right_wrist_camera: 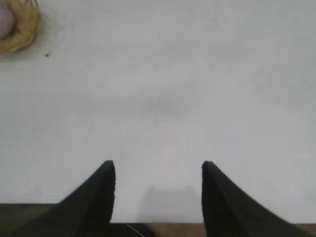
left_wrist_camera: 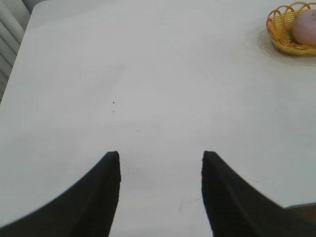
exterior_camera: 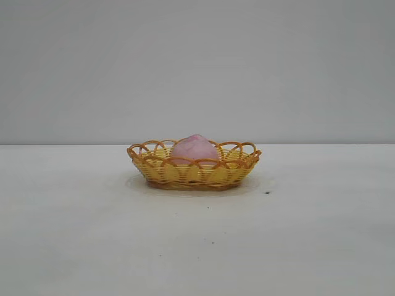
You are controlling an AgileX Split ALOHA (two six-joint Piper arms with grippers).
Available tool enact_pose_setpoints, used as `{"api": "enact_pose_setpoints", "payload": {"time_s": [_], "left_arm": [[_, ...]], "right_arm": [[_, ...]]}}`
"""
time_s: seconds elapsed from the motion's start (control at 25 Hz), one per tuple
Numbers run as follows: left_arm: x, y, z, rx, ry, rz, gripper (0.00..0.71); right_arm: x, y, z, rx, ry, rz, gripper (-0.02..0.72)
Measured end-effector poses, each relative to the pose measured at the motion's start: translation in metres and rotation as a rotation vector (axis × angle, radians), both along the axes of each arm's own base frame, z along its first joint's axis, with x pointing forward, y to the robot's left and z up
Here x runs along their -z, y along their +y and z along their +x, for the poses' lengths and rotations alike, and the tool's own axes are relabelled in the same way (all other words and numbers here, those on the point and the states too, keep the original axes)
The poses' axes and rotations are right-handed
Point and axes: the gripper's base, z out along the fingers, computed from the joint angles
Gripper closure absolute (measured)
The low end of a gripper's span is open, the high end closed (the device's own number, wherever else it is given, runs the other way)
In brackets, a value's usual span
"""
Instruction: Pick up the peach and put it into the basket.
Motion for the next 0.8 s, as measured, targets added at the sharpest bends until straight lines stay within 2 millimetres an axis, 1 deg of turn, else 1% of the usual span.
{"api": "enact_pose_setpoints", "payload": {"time_s": [0.16,0.2,0.8], "left_arm": [[0.0,0.0,0.0,0.0,0.0,0.0,0.382],[0.0,0.0,0.0,0.0,0.0,0.0,0.382],[0.0,0.0,0.0,0.0,0.002,0.0,0.382]], "right_arm": [[-0.001,-0.001,-0.021,0.0,-0.149,0.009,0.316],[-0.001,-0.001,-0.024,0.0,-0.168,0.01,0.316],[-0.001,0.0,-0.026,-0.007,-0.179,0.021,0.316]]}}
